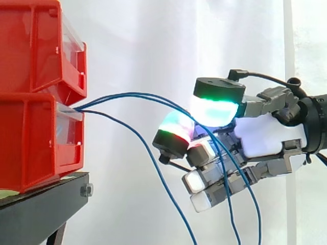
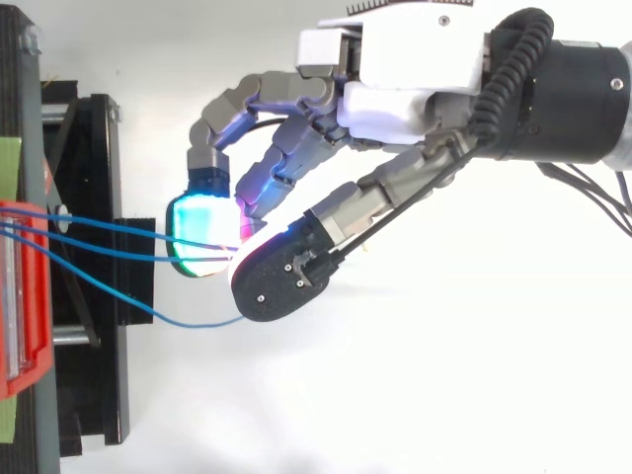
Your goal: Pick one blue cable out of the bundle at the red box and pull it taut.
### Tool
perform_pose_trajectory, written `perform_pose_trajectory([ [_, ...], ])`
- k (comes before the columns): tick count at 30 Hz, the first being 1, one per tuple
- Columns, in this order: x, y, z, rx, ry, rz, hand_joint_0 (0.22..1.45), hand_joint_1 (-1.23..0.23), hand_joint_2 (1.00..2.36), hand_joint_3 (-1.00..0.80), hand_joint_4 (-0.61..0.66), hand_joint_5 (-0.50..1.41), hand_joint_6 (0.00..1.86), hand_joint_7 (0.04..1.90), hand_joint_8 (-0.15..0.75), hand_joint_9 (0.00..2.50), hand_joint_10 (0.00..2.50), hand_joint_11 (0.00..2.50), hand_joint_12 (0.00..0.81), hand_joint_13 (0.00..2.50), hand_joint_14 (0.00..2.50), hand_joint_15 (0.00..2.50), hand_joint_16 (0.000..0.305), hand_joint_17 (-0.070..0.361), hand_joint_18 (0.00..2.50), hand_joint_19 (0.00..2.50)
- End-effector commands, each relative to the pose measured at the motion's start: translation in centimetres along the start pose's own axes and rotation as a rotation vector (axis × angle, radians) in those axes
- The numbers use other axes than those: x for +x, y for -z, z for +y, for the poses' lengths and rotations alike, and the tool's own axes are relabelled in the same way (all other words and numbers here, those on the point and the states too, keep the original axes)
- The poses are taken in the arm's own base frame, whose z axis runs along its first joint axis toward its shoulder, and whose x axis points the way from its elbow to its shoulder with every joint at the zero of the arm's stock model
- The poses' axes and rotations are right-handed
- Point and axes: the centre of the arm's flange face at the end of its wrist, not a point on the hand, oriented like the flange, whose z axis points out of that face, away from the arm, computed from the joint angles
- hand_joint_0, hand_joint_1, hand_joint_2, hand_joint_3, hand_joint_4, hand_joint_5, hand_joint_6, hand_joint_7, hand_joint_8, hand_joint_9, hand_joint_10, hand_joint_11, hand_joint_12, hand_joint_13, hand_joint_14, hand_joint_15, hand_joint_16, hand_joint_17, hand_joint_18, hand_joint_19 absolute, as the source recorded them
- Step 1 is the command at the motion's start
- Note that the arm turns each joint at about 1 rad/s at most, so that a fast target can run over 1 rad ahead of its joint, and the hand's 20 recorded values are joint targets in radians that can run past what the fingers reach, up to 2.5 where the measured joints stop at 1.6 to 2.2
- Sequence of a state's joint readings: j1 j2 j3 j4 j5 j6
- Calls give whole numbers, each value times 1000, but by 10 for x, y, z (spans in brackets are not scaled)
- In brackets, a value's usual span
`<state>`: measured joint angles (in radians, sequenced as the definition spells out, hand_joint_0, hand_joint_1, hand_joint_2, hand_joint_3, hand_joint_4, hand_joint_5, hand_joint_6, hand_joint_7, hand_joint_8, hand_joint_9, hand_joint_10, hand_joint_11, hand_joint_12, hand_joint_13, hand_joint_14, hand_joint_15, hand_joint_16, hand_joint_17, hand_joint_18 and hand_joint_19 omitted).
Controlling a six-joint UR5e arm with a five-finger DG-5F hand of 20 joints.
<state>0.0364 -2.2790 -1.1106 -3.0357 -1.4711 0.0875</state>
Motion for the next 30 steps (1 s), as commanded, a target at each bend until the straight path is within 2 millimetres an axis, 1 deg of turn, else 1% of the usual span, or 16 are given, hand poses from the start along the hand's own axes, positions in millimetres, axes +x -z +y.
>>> perform_pose_trajectory([
  [1, 0, 0, 0, 0, 0, 0, 589, -793, 1005, -444, 156, -196, 861, 931, 344, 898, 17, 992, 347, 787, 21, 515, 51, 116, 582, 401],
  [5, 2, 0, 1, -1, 0, 2, 566, -804, 1000, -500, 158, -195, 859, 938, 347, 898, 17, 988, 352, 791, 20, 510, 52, 118, 584, 400],
  [10, 2, 0, 1, -1, 0, 2, 541, -854, 1000, -500, 164, -195, 855, 945, 352, 897, 18, 994, 357, 795, 18, 510, 53, 120, 593, 399],
  [14, 1, 0, 0, 1, 0, 2, 551, -877, 1000, -500, 169, -194, 854, 957, 349, 900, 17, 998, 353, 799, 19, 513, 53, 119, 595, 398],
  [18, 2, 0, 1, -1, 0, 2, 582, -844, 1001, -500, 166, -189, 858, 967, 344, 914, 17, 991, 347, 801, 20, 512, 52, 116, 593, 412],
  [24, 2, 0, 1, -1, 0, 2, 608, -784, 1010, -353, 163, -186, 866, 988, 345, 927, 17, 1004, 345, 811, 20, 516, 51, 115, 602, 420],
  [26, 2, 0, 1, -1, 0, 2, 614, -779, 1015, -278, 150, -185, 878, 1005, 345, 933, 17, 1009, 346, 814, 19, 515, 51, 115, 616, 427],
  [30, 1, 0, 0, 1, 0, 2, 619, -789, 1017, -216, 128, -186, 882, 1039, 345, 936, 17, 1007, 346, 813, 19, 517, 51, 115, 619, 420],
])
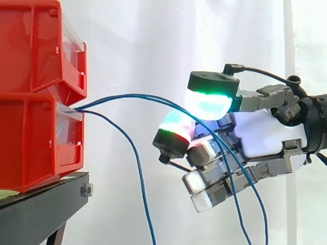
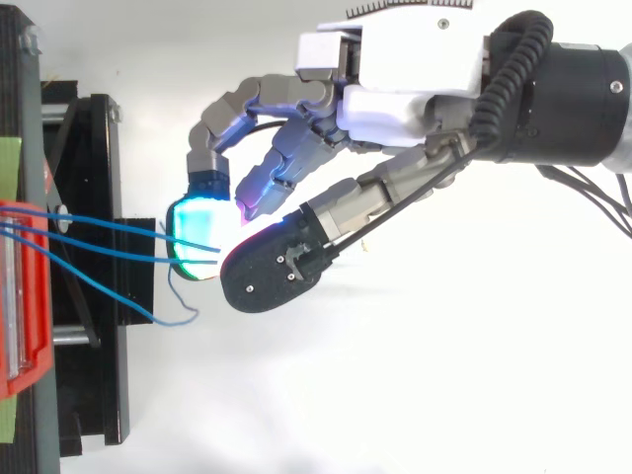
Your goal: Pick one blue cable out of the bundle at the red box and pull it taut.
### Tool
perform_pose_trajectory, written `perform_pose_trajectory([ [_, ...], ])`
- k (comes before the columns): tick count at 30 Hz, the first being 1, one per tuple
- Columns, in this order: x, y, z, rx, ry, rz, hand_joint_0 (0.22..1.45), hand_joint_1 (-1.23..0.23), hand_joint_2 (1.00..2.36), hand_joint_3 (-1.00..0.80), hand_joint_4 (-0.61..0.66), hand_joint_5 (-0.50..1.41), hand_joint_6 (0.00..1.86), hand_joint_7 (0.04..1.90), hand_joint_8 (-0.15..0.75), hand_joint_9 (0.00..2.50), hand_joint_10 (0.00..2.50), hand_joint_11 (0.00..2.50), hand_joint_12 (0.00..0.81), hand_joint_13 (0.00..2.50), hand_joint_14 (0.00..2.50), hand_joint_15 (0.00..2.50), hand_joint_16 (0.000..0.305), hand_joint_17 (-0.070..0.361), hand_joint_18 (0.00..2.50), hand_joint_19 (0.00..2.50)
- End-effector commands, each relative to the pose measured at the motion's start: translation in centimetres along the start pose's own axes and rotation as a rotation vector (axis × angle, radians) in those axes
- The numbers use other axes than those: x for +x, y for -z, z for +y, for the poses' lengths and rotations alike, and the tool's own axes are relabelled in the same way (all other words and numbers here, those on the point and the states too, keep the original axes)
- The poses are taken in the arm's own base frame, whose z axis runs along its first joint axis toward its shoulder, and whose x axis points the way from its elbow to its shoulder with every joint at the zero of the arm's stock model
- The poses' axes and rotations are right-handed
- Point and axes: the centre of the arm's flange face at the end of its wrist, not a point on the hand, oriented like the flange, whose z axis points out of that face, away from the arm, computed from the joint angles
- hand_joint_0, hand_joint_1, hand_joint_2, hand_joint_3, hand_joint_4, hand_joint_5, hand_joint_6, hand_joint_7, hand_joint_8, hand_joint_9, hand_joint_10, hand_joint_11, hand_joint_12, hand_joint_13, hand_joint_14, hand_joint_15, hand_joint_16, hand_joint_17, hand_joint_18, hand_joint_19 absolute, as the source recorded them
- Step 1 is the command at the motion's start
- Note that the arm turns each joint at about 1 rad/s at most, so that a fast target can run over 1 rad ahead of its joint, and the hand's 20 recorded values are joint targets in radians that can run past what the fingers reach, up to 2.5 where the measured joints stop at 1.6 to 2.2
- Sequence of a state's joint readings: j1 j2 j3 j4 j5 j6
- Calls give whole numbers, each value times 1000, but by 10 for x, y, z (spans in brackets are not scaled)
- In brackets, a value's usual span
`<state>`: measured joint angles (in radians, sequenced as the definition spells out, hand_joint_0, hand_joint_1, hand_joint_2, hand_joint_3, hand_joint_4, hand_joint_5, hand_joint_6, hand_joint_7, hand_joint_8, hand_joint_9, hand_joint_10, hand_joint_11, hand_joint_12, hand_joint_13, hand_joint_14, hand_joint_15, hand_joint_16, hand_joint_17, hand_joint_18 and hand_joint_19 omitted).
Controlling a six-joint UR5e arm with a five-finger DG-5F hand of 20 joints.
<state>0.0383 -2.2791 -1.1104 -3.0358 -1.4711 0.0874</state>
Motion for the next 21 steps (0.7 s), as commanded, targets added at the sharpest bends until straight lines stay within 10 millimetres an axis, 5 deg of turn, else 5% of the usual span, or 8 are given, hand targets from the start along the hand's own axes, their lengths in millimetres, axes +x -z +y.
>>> perform_pose_trajectory([
  [1, 0, 0, 1, -1, 0, 0, 620, -792, 1017, -208, 121, -186, 883, 1040, 346, 936, 17, 1017, 348, 814, 19, 513, 51, 115, 619, 419],
  [16, 0, 0, 1, -1, 0, 0, 695, -902, 1018, -218, 149, -205, 890, 955, 338, 880, 17, 996, 344, 792, 20, 506, 51, 115, 618, 364],
  [21, 0, 0, 0, 1, 0, 0, 622, -918, 1002, -471, 167, -208, 880, 938, 335, 871, 17, 990, 342, 787, 21, 516, 52, 116, 605, 391],
])
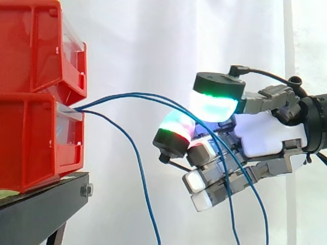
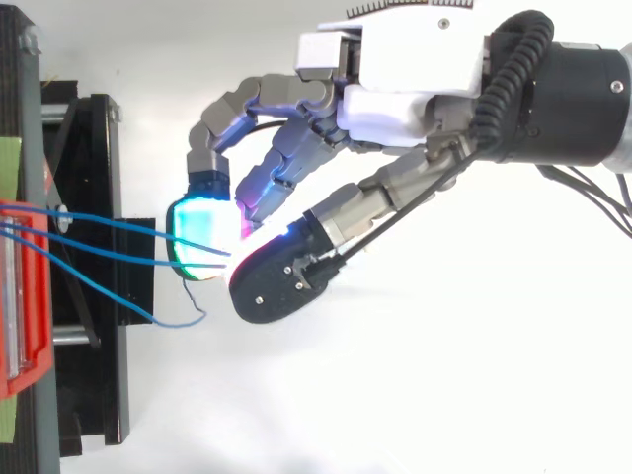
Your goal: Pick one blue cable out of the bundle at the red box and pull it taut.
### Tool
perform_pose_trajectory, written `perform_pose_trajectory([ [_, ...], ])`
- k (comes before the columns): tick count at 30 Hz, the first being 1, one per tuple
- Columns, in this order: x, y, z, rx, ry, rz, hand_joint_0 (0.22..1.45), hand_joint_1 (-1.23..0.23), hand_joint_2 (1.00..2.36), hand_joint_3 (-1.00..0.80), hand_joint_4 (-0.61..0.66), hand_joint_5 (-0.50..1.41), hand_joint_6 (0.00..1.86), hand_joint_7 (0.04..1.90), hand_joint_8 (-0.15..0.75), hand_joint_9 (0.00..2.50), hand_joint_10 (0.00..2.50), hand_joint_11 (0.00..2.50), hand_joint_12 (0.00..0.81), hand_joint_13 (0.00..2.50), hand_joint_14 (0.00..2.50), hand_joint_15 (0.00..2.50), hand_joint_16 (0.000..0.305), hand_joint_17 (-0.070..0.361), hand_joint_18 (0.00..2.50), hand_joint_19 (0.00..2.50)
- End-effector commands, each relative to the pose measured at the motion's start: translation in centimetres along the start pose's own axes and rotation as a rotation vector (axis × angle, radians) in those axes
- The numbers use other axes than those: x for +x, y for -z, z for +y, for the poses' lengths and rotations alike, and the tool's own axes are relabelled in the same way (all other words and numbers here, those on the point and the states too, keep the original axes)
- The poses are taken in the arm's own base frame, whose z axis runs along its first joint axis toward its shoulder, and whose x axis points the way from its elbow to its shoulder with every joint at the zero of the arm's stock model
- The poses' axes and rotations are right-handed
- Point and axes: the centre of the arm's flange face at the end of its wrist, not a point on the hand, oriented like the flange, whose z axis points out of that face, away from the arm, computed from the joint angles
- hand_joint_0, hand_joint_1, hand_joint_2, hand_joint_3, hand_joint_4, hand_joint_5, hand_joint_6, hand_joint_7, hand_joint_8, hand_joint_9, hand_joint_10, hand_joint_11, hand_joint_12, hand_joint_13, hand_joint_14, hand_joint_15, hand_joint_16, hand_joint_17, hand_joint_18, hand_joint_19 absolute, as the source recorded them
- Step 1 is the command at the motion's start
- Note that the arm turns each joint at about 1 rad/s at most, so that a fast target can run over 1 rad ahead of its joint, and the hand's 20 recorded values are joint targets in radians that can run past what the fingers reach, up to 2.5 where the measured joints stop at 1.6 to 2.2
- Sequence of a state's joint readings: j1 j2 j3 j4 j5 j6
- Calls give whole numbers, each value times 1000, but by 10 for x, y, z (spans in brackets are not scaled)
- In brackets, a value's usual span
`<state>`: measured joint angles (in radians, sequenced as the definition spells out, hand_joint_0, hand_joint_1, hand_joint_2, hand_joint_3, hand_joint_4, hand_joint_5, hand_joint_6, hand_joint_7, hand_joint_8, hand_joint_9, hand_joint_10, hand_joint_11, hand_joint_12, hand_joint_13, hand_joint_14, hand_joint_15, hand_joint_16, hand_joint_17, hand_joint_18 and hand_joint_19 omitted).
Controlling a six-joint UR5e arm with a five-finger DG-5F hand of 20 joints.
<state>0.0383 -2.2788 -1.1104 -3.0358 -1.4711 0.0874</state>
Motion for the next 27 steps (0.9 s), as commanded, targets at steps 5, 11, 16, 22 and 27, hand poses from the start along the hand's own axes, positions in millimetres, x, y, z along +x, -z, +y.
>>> perform_pose_trajectory([
  [5, 0, 0, 0, -1, 0, 0, 553, -841, 1000, -500, 177, -201, 867, 930, 347, 878, 16, 978, 353, 787, 20, 507, 53, 119, 606, 412],
  [11, 1, -1, 1, -2, 0, 2, 545, -813, 1000, -500, 174, -189, 854, 965, 354, 900, 17, 979, 358, 801, 20, 513, 53, 119, 610, 427],
  [16, 1, 0, 2, -4, 0, 2, 583, -860, 1000, -500, 173, -186, 861, 1000, 349, 921, 17, 999, 350, 809, 21, 509, 52, 117, 613, 411],
  [22, 1, -1, 1, -2, 0, 2, 667, -937, 1007, -409, 185, -201, 895, 990, 342, 896, 17, 1027, 350, 806, 19, 506, 52, 117, 618, 366],
  [27, 1, -1, 2, -4, 0, 2, 701, -975, 1011, -351, 203, -211, 906, 970, 340, 852, 16, 1011, 351, 793, 19, 501, 53, 118, 622, 346],
])
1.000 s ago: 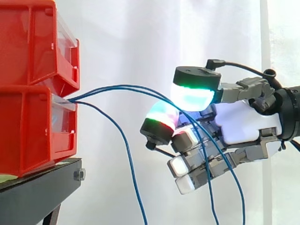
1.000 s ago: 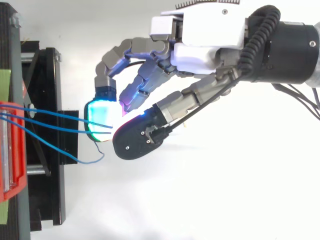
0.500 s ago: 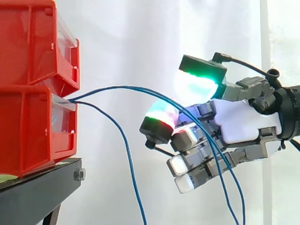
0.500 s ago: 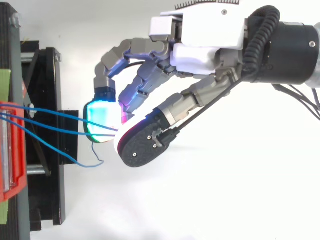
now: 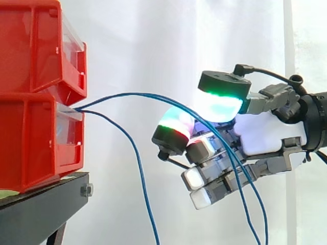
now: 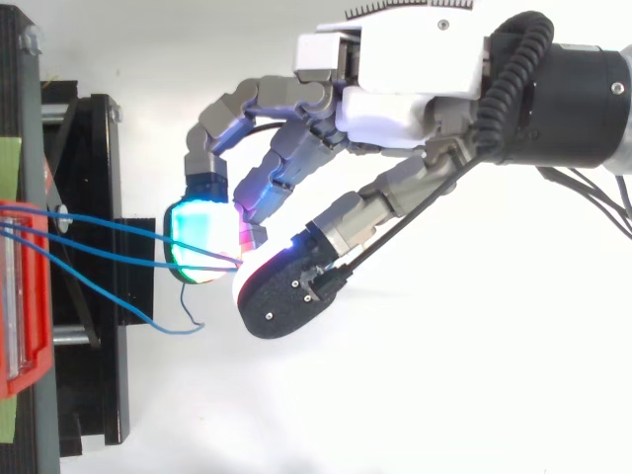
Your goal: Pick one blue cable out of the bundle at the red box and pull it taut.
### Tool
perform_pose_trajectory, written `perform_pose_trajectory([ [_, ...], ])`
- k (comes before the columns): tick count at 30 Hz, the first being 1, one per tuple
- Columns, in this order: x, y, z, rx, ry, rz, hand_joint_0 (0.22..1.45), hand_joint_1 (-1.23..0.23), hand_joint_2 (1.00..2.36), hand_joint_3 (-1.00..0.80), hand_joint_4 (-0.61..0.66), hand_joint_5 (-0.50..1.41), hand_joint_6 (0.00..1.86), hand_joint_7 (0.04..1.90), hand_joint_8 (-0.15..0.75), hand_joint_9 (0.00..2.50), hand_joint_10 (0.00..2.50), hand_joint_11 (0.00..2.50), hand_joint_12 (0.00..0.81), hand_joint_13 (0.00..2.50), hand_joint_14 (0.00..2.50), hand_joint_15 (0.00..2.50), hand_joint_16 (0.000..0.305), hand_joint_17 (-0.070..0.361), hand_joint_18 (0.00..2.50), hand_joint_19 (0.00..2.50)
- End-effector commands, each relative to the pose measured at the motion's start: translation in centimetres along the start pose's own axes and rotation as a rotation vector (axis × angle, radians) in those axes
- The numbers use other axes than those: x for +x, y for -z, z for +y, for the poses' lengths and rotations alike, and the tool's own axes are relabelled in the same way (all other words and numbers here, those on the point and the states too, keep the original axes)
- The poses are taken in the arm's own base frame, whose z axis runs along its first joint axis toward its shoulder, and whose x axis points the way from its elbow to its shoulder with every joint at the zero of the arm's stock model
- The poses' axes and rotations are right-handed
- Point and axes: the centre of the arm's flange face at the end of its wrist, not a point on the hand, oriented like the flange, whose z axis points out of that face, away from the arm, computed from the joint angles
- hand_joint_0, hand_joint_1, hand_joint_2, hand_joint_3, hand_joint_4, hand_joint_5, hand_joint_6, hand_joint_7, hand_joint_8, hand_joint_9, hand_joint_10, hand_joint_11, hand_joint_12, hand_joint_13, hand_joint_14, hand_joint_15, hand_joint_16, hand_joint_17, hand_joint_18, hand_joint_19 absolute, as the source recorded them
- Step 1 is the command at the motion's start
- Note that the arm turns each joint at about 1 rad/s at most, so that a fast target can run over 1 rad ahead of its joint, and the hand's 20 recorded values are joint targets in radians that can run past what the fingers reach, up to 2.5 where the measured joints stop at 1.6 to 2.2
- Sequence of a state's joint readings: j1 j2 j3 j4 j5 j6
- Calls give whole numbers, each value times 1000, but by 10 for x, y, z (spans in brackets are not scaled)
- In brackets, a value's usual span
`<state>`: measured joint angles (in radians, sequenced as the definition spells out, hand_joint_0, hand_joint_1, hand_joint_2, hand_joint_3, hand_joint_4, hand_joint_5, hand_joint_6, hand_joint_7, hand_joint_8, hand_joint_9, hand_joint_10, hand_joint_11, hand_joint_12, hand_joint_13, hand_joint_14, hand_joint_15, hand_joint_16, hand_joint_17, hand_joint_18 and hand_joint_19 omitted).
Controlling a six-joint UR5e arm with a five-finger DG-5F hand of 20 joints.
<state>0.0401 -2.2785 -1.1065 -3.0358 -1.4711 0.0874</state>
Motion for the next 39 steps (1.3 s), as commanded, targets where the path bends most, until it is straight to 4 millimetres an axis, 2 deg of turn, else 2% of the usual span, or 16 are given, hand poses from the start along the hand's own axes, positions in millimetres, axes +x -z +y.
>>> perform_pose_trajectory([
  [1, 0, 0, -1, 2, 0, 0, 706, -977, 1012, -344, 202, -213, 907, 968, 338, 847, 16, 1014, 350, 791, 19, 500, 53, 118, 623, 347],
  [7, -1, 0, 0, 0, 0, -2, 727, -986, 1013, -336, 201, -215, 910, 950, 342, 842, 16, 1016, 351, 784, 19, 491, 53, 119, 629, 331],
  [11, -1, 0, 0, 0, 0, -2, 725, -1032, 1003, -459, 212, -219, 907, 959, 339, 817, 15, 1010, 348, 773, 20, 489, 53, 120, 627, 314],
  [17, -1, 0, 0, 0, 0, -2, 624, -1056, 1000, -500, 212, -222, 905, 945, 338, 812, 14, 1008, 346, 768, 19, 496, 54, 121, 624, 328],
  [21, -1, 0, 1, -1, 0, -2, 548, -1024, 1000, -500, 215, -218, 901, 933, 353, 839, 16, 1018, 355, 775, 19, 500, 55, 124, 628, 356],
  [23, -1, 0, 0, 0, 0, -2, 514, -954, 1000, -500, 203, -202, 891, 956, 364, 890, 16, 1024, 365, 798, 20, 499, 57, 127, 641, 382],
  [25, -1, 0, 1, -1, 0, 0, 535, -888, 1000, -500, 192, -194, 883, 984, 360, 919, 18, 1029, 363, 814, 19, 510, 55, 125, 638, 405],
  [28, -1, 0, 1, -1, 0, -2, 572, -876, 1000, -500, 183, -190, 884, 1012, 352, 923, 17, 1037, 357, 810, 20, 513, 54, 121, 631, 411],
  [35, -1, 0, 1, -1, 0, -2, 620, -879, 1014, -293, 183, -185, 900, 1050, 351, 946, 18, 1043, 352, 822, 19, 518, 53, 119, 633, 414],
  [39, 0, 0, 1, -3, 0, 0, 607, -864, 1020, -162, 152, -185, 914, 1101, 354, 969, 17, 1083, 354, 828, 21, 524, 53, 120, 648, 416],
])
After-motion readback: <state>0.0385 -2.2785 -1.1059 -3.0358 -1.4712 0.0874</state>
